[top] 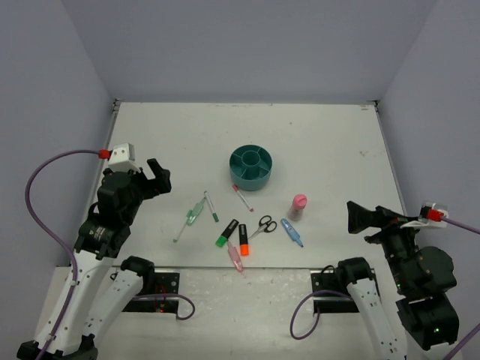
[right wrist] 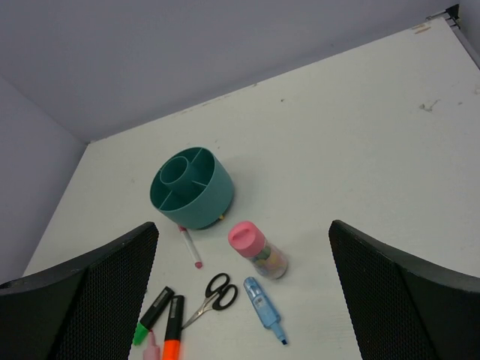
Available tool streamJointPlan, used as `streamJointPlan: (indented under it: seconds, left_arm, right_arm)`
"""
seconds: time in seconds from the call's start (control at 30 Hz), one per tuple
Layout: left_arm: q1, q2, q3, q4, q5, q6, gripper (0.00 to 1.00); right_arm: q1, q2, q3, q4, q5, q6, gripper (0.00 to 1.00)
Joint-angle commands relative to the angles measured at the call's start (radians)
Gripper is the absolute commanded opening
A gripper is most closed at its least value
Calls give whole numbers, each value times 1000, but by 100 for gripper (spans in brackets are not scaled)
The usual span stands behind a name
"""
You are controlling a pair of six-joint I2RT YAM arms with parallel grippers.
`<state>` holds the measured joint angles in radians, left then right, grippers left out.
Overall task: Sort the stationery into containers
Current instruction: Pick up the stationery from the center of the board.
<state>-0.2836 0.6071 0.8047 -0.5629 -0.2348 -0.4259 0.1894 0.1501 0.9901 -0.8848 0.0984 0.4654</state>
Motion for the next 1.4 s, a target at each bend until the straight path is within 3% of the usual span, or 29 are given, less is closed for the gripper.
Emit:
streamJointPlan:
  seconds: [0.0, 0.23, 0.47, 0.57, 0.63, 0.8, 0.93, 1.07, 1.37]
  left_arm:
    - [1, -13, -6, 34, 12, 12, 100]
    - [1, -38, -9, 63, 98, 30, 100]
    - [3, -29, -18, 67, 93, 33, 100]
    - [3, 3, -21, 73, 126, 41, 100]
    - [3, 22, -22, 75, 159, 45, 100]
    - [3, 67, -16, 74, 173, 55, 100]
    - [3, 71, -18, 74, 180, 55, 100]
    - [3, 69, -21, 79, 186, 55, 100]
    - [3, 95, -19, 83, 204, 61, 100]
  right_arm:
    - [-1, 20, -2, 7, 29, 19, 99]
    - [-1, 84, -18, 8, -36, 21, 99]
    - [2, 363, -32, 112, -355, 64, 99]
    - [49, 499, -39, 146, -302, 66, 99]
    - [123, 581, -49, 163, -171, 57, 99]
    - [297, 869, -22, 118, -31, 33, 99]
    - [366, 981, -38, 126, 135, 65, 99]
    - [366, 1023, -65, 179, 96, 43, 98]
    - [366, 1077, -82, 211, 115, 36, 70]
